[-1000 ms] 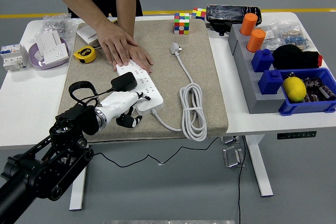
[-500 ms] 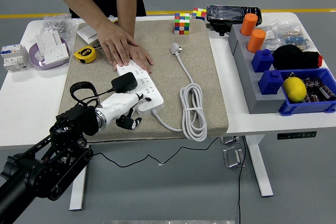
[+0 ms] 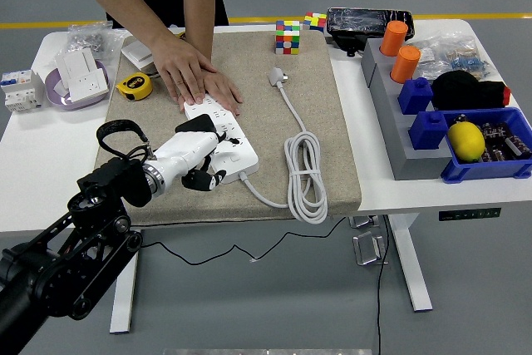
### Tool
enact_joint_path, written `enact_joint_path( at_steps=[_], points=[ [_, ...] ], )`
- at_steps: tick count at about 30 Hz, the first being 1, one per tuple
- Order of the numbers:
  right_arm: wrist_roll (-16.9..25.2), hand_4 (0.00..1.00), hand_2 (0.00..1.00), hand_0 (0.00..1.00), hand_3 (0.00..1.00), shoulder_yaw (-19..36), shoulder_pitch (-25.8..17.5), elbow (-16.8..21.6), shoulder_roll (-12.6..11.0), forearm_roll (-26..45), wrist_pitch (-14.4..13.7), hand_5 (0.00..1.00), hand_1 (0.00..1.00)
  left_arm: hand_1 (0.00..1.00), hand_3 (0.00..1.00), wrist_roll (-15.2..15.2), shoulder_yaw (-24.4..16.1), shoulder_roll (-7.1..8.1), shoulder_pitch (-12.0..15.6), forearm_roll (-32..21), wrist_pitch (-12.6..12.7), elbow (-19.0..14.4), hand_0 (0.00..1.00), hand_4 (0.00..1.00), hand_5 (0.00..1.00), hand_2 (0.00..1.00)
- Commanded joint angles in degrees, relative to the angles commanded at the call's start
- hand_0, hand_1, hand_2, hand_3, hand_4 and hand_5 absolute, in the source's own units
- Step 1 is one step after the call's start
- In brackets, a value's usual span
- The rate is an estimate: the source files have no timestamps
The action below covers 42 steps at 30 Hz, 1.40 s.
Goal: Pick up the plug,place it near the board,insert it into the board,press the button
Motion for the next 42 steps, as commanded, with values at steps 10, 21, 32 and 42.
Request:
enact_joint_path(
  at_steps=[10,21,32,42],
  points=[
    [-0.03,0.998,0.770,0.807,0.786,0.19,-0.34,0.04,0.18,-0.21,0.01,0.998,0.784,0.132,0.537,-5.56,-7.85,-1.98,4.21,0.00,13.32,-11.68,0.226,0.674,0.160,0.219],
    [-0.03,0.998,0.769,0.807,0.785,0.40,-0.37,0.07,0.25,-0.32,-0.01,0.998,0.784,0.891,0.829,-9.05,-16.49,-3.52,5.66,-22.05,10.74,-12.50,0.850,0.998,0.680,0.869],
    [-0.03,0.998,0.768,0.807,0.786,0.77,-0.26,0.08,0.36,-0.30,0.04,0.998,0.783,0.994,0.943,-9.19,-20.72,-4.82,6.25,-48.86,9.36,-9.13,0.998,0.998,0.863,0.963],
    [-0.05,0.998,0.768,0.806,0.785,0.97,-0.11,0.04,0.33,-0.28,0.03,0.998,0.783,0.747,0.930,-8.03,-14.81,-2.02,6.47,-41.41,9.75,-9.75,0.819,0.854,0.402,0.720]
  ],
)
